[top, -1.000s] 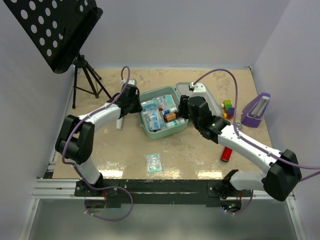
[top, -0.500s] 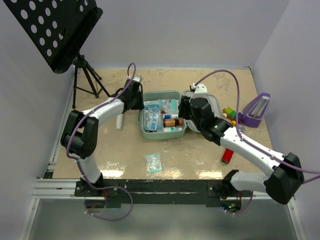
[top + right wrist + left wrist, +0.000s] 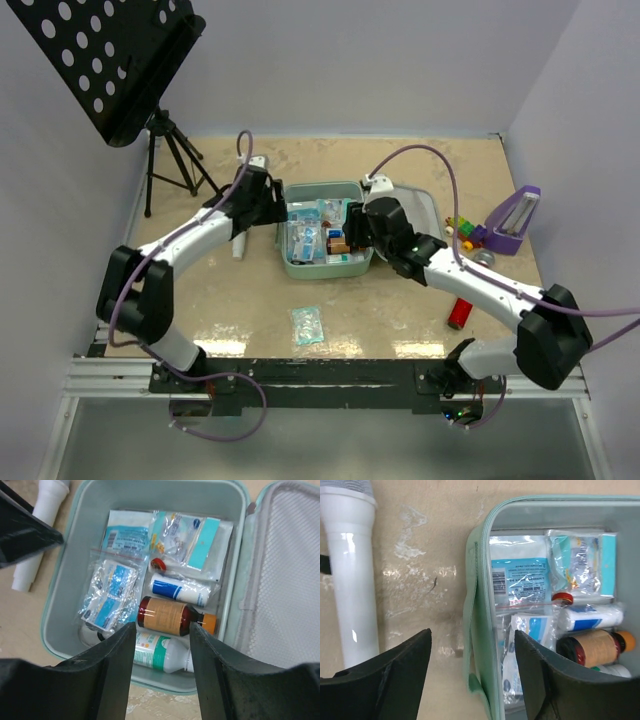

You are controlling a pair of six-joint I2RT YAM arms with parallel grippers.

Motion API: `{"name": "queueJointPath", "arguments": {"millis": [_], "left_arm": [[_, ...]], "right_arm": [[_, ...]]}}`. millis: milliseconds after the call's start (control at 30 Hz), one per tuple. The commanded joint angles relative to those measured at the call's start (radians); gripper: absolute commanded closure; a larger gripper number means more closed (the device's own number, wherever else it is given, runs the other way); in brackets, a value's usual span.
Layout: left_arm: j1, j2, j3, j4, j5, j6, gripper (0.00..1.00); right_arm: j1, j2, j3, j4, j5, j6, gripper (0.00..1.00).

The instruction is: Organize the medicine kit

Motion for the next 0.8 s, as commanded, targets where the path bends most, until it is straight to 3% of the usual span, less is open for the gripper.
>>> {"name": "queueJointPath", "arguments": {"millis": [0, 100, 233, 333, 467, 767], "left_arm": [[0.01, -0.207, -0.092, 0.039, -0.048, -0.087, 0.28], [0.008, -0.333, -0.184, 0.059, -0.074, -0.127, 0.27], [0.01, -0.497, -0.309, 0.064, -0.146, -0.183, 0.09], [0.013, -0.581, -0.392, 0.1, -0.139, -0.199, 0.0], [0.015, -0.605, -0.438, 0.165, -0.088, -0.182, 0.02], [0.015, -0.549, -0.441, 0.111, -0.039, -0.191, 0.06]], "right_arm": [[0.0, 0.027, -0.036, 0.06, -0.044, 0.016, 0.5], [-0.001, 0.008, -0.073, 0.133, -0.033, 0.035, 0.51], [-0.001, 0.024, -0.081, 0.178, -0.028, 0.041, 0.52], [-0.001, 0.099, -0.05, 0.196, -0.033, 0.039, 0.52], [-0.001, 0.263, 0.086, 0.187, -0.016, 0.027, 0.51], [-0.001, 0.54, 0.414, 0.097, 0.128, -0.023, 0.49]]}}
